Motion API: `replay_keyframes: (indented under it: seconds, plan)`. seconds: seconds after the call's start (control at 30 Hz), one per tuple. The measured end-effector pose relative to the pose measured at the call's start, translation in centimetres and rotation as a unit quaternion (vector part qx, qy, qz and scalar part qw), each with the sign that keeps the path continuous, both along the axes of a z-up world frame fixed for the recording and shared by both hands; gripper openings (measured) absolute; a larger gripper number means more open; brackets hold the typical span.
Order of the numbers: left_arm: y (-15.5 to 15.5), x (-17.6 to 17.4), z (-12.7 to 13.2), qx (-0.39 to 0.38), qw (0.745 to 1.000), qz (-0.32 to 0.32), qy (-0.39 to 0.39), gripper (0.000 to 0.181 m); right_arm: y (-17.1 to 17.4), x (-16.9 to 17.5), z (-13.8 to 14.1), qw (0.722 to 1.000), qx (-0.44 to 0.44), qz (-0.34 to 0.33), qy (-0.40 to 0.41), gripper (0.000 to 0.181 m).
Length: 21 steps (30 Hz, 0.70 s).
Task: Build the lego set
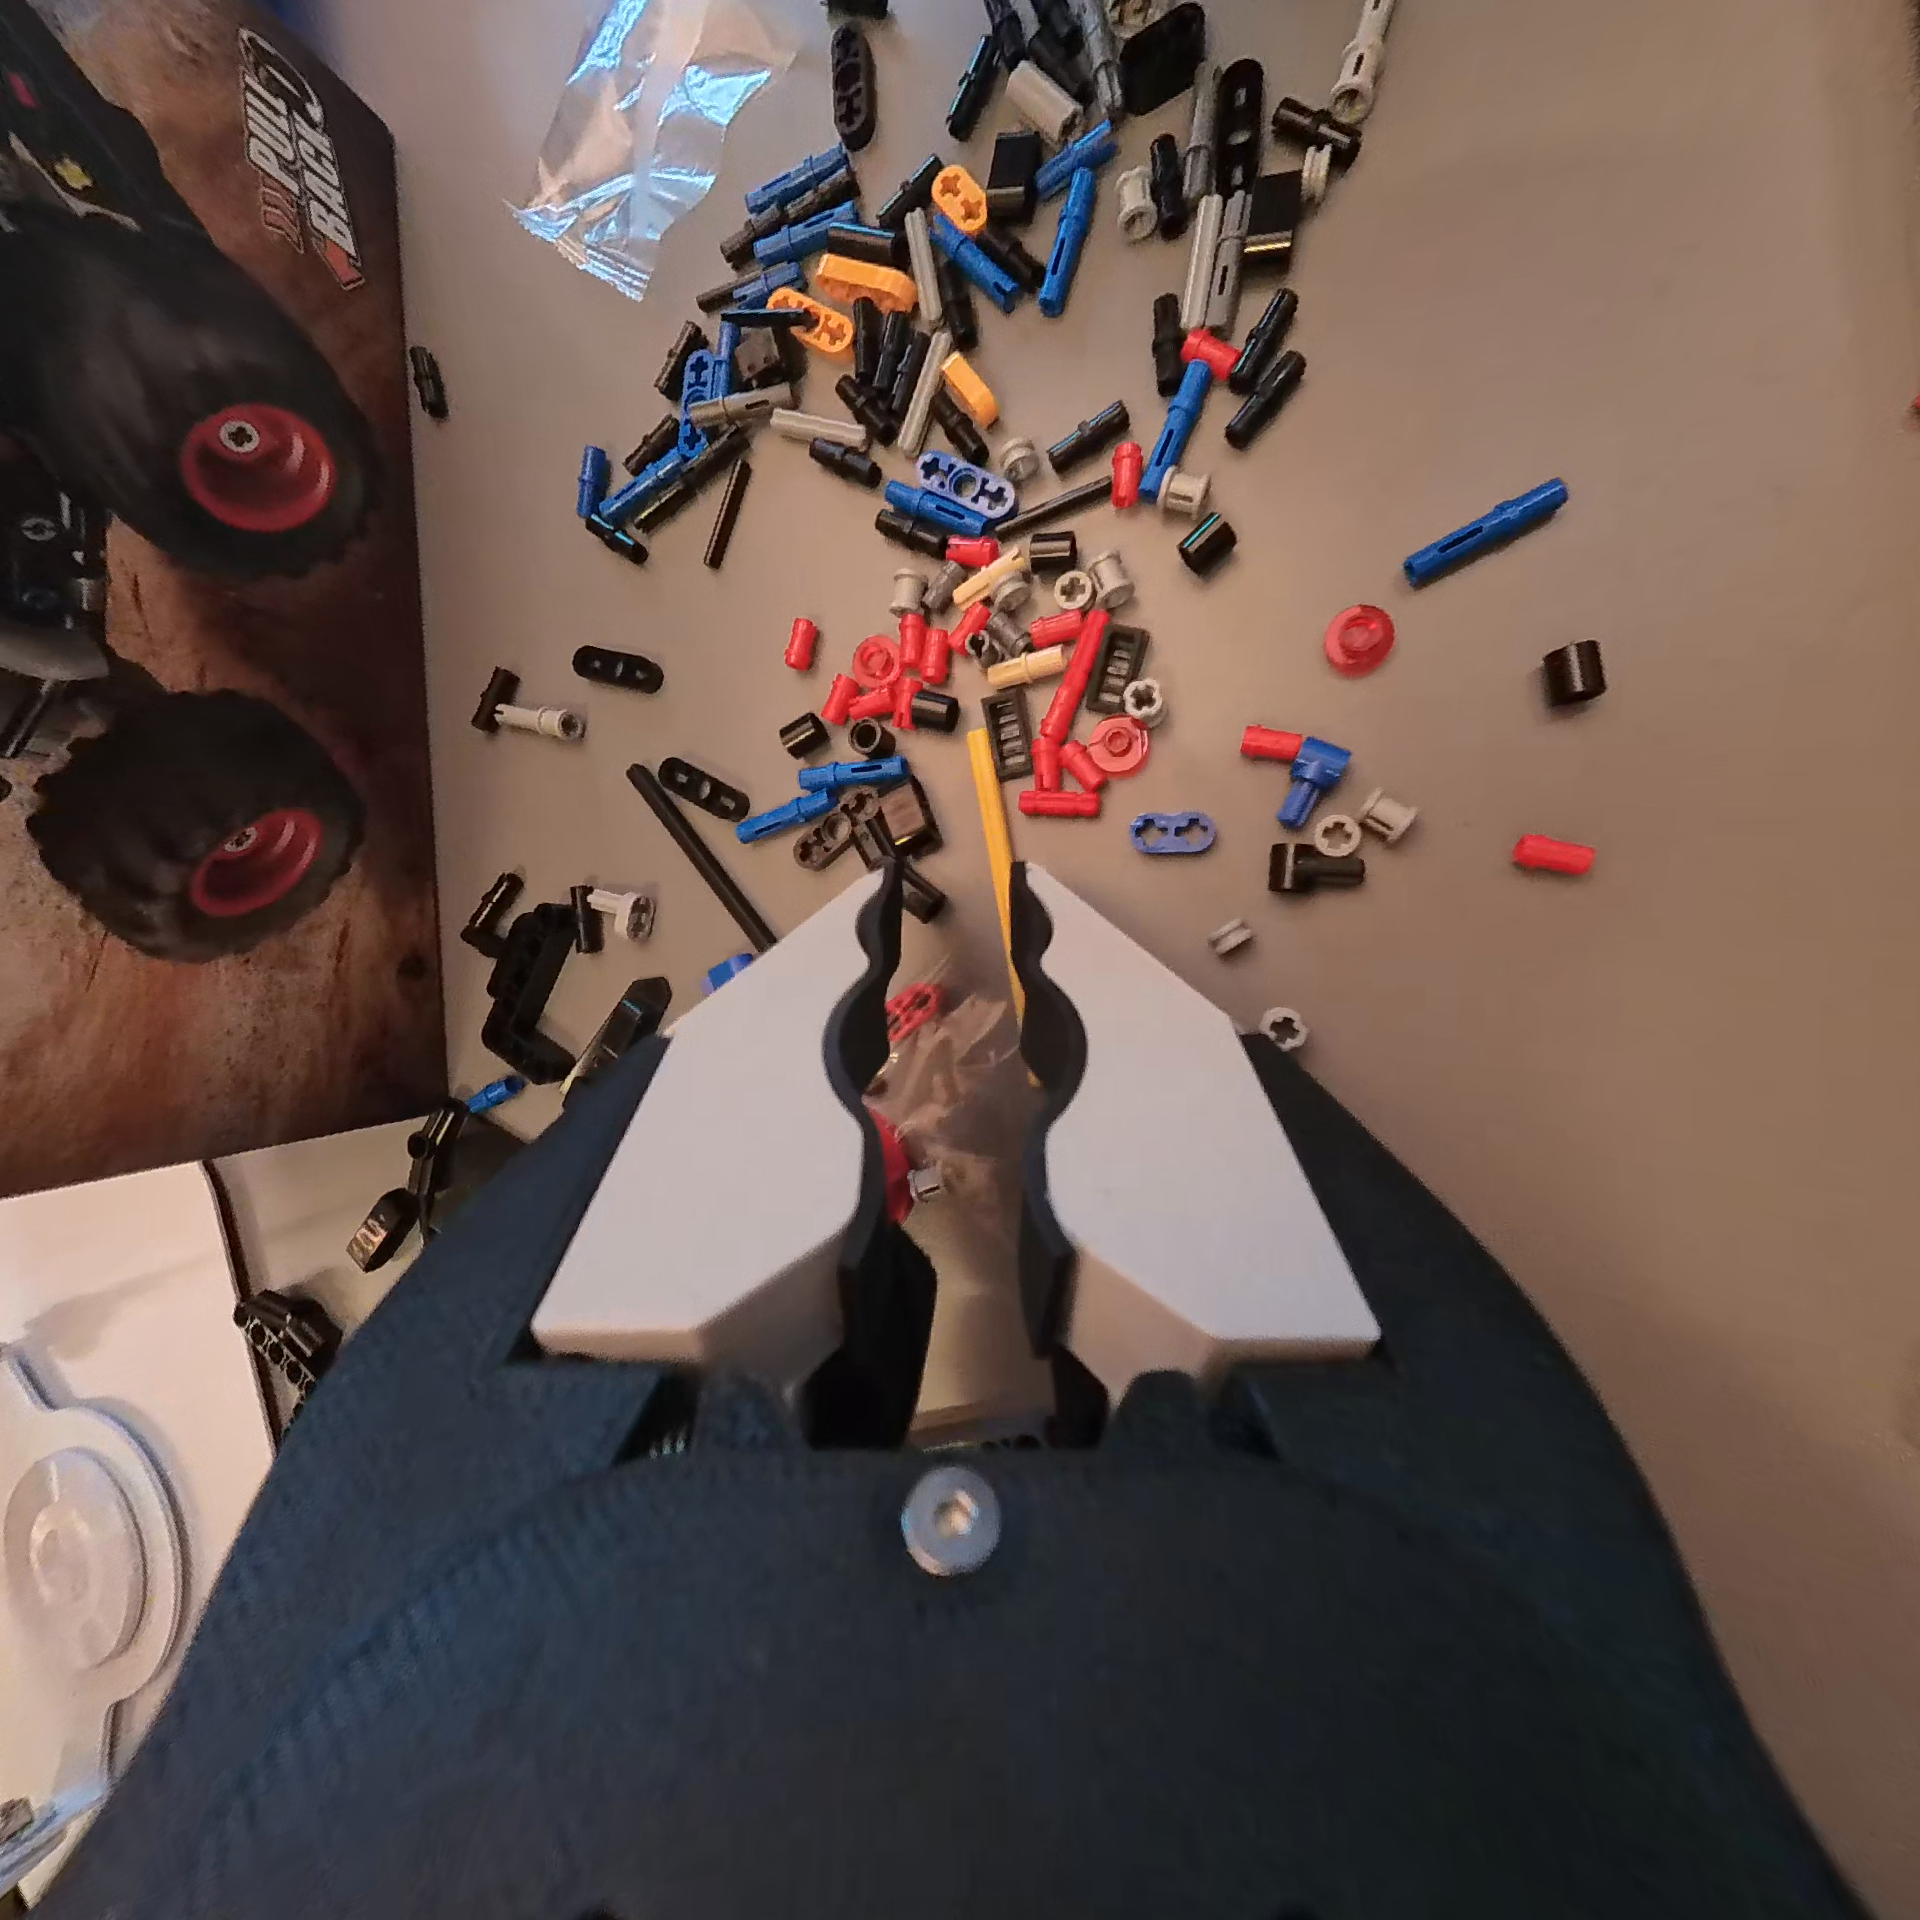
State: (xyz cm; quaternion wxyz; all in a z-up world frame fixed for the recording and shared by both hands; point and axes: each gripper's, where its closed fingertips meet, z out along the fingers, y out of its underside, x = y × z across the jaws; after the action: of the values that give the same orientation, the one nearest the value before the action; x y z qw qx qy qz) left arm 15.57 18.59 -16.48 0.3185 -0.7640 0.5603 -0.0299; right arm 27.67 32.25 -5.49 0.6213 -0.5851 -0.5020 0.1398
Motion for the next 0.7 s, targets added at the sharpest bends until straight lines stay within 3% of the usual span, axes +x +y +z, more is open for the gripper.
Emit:
replay_keyframes:
  seconds: [0.7]
  plan:
    - [-0.1,-1.3,0.5,-0.005,1.0,0.004,0.014,0.021,0.1,0.0,-0.4,1.0,0.0,-0.001,-0.008,0.003]
